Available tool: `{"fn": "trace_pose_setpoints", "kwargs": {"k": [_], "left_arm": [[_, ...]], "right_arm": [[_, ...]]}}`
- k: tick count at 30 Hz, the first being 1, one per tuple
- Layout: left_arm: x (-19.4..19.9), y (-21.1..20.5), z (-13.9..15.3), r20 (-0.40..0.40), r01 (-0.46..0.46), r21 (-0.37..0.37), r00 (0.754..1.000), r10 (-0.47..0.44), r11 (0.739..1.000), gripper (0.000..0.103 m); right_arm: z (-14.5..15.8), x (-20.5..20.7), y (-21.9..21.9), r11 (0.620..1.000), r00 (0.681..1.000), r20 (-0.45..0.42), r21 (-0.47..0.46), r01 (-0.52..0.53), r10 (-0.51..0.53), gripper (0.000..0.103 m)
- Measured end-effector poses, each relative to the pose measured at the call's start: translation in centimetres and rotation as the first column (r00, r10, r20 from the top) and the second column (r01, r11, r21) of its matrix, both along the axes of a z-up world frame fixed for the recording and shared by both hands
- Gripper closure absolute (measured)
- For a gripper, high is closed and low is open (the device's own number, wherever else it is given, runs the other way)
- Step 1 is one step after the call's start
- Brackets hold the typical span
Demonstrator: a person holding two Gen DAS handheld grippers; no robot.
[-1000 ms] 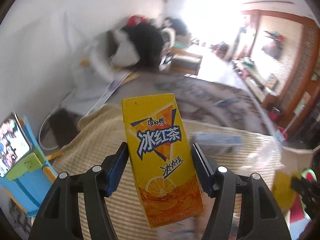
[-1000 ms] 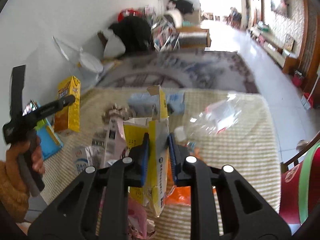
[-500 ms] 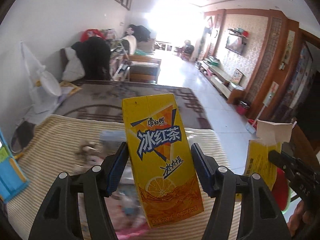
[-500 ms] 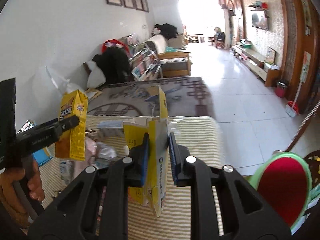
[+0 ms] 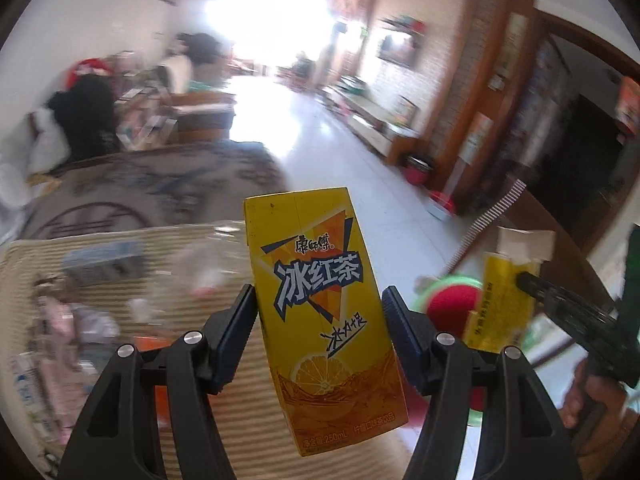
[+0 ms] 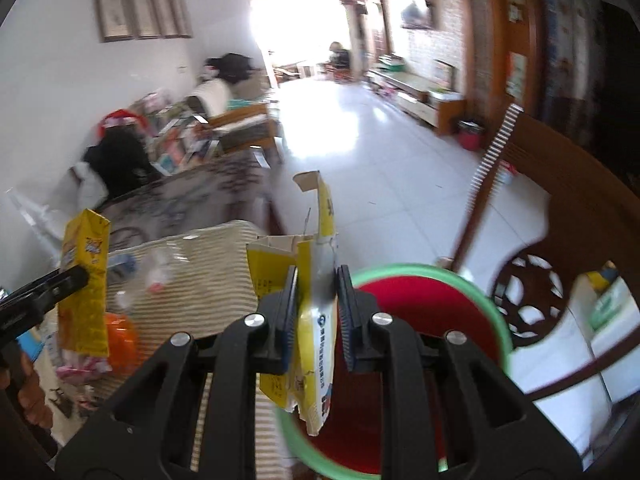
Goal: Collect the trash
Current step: 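Carry both held boxes over the red bin and open both tools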
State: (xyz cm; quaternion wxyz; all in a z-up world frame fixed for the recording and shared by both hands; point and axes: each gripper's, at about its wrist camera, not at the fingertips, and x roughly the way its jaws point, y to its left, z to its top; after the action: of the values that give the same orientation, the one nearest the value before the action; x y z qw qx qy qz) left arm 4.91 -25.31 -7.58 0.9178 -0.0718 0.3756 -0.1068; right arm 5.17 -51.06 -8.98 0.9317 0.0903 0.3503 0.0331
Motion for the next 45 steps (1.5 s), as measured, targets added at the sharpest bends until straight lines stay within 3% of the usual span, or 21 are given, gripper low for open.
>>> {"fn": "trace_pose_setpoints", "kwargs": {"k": [3, 5, 8, 11, 16, 17, 19, 21, 26, 32, 36, 41, 45], "left_arm": [[0.5, -4.4, -0.8, -0.026, 0.120, -0.023, 0.992, -0.120, 0.993, 0.042], [0.6, -6.6, -1.4, -0.043, 0.192, -0.041, 0.980, -0.194, 0.981, 0.042], [1.4, -9.9, -2.8, -0.089, 0.287, -0.074, 0.952, -0.293, 0.955, 0.042], [2.0, -12.4, -4.1, -0.126, 0.340, -0.080, 0.929, -0.348, 0.937, 0.042], [2.7, -15.3, -5.5, -0.156, 0.412, -0.045, 0.897, -0.414, 0.910, 0.039], [2.7, -15.8, -5.7, -0.157, 0.422, -0.032, 0.893, -0.422, 0.906, 0.034], [2.7, -16.1, -5.8, -0.140, 0.419, -0.007, 0.899, -0.416, 0.908, 0.024], [2.7, -16.1, -6.1, -0.100, 0.385, 0.022, 0.919, -0.381, 0.923, 0.020], [3.8, -16.5, -6.6, -0.007, 0.323, 0.020, 0.946, -0.323, 0.946, 0.017], [5.8, -19.4, -8.0, 0.081, 0.290, 0.137, 0.950, -0.303, 0.947, 0.017], [6.5, -19.8, -9.2, 0.045, 0.290, 0.109, 0.954, -0.296, 0.951, 0.017], [7.0, -18.2, -8.9, 0.058, 0.247, 0.056, 0.967, -0.250, 0.967, 0.017], [6.8, -17.2, -8.5, 0.046, 0.229, 0.024, 0.972, -0.230, 0.973, 0.017]], "right_arm": [[-1.1, -0.2, -2.2, 0.997, 0.997, -0.028, 0.020, 0.072, -0.071, 0.079], [-1.2, -0.8, -3.7, 0.994, 0.994, -0.022, 0.025, 0.104, -0.103, 0.058], [-0.9, -1.7, -5.1, 0.989, 0.989, 0.002, -0.006, 0.150, -0.150, 0.054], [-0.7, -2.2, -6.7, 0.982, 0.983, 0.006, -0.022, 0.186, -0.186, 0.044], [-1.7, -3.1, -10.0, 0.954, 0.954, 0.014, -0.031, 0.299, -0.299, 0.036], [-1.9, -3.2, -10.7, 0.945, 0.945, 0.023, -0.026, 0.326, -0.325, 0.030], [-2.6, -3.3, -12.9, 0.913, 0.912, 0.057, -0.001, 0.407, -0.407, 0.021], [-3.6, -2.7, -14.5, 0.898, 0.896, 0.067, 0.029, 0.439, -0.440, 0.020], [-7.5, 1.3, -17.3, 0.902, 0.906, -0.027, 0.088, 0.423, -0.422, 0.020], [-11.2, 4.6, -18.1, 0.907, 0.913, -0.142, 0.134, 0.400, -0.382, 0.020], [-11.3, 4.8, -18.5, 0.898, 0.909, -0.165, 0.165, 0.408, -0.382, 0.017], [-11.8, 4.7, -17.5, 0.906, 0.908, -0.204, 0.148, 0.397, -0.365, 0.016], [-12.5, 4.2, -15.7, 0.910, 0.917, -0.242, 0.192, 0.366, -0.318, 0.016]]}}
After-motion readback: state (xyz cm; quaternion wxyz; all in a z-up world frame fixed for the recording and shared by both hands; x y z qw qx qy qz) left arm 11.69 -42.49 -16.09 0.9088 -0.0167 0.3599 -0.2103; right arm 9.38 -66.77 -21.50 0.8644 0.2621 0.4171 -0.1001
